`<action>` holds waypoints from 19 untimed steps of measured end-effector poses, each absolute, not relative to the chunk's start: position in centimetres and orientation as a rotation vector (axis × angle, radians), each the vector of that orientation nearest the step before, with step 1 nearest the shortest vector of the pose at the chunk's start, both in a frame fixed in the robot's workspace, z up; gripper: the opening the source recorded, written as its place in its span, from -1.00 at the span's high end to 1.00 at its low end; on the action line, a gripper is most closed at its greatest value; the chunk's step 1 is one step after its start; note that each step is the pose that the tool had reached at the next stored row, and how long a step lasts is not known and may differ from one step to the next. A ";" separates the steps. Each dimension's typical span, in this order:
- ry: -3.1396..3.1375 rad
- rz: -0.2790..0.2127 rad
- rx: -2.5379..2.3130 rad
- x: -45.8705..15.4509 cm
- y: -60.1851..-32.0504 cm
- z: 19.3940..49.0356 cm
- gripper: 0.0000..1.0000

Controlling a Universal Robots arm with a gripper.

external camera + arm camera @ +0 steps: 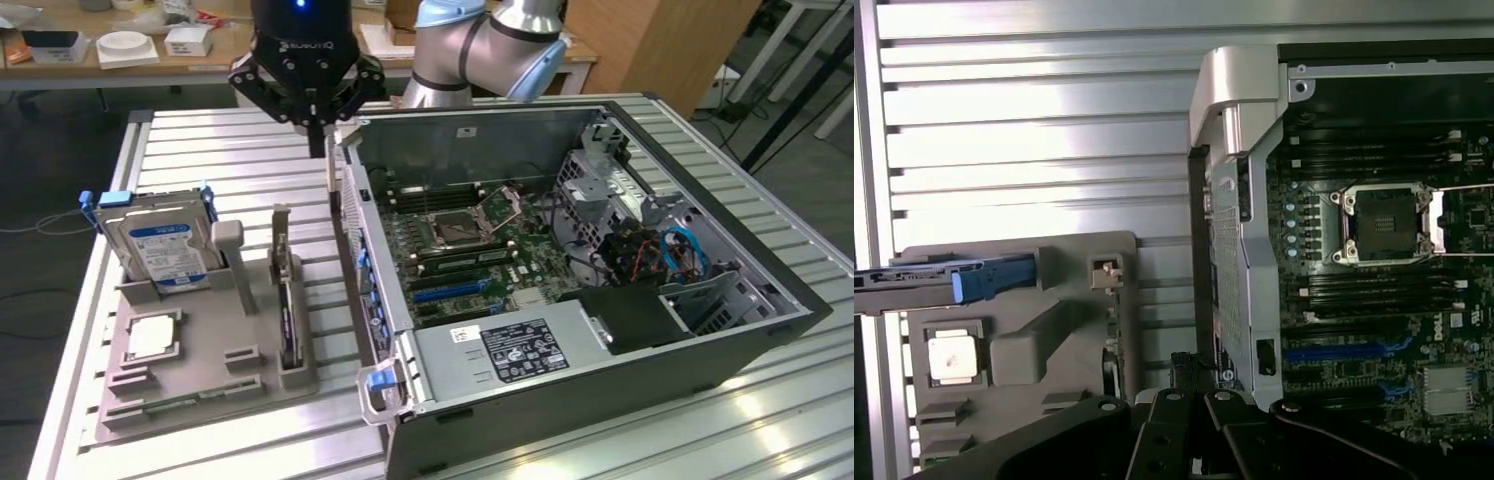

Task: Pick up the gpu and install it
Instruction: 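Reach for the gpu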

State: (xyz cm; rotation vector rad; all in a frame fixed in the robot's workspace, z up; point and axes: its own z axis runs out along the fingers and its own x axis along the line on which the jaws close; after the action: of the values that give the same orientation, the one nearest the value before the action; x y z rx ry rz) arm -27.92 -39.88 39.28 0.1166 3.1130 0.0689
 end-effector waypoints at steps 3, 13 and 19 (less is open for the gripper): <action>3.113 0.069 0.117 -28.3 -39.9 39.3 0.79; 3.113 0.069 0.117 -29.6 -39.9 39.3 0.79; 3.113 0.069 0.117 -30.4 -39.9 39.3 0.79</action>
State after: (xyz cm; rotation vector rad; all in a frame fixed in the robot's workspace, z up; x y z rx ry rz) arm -30.40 -39.88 39.28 0.1166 3.1130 0.0688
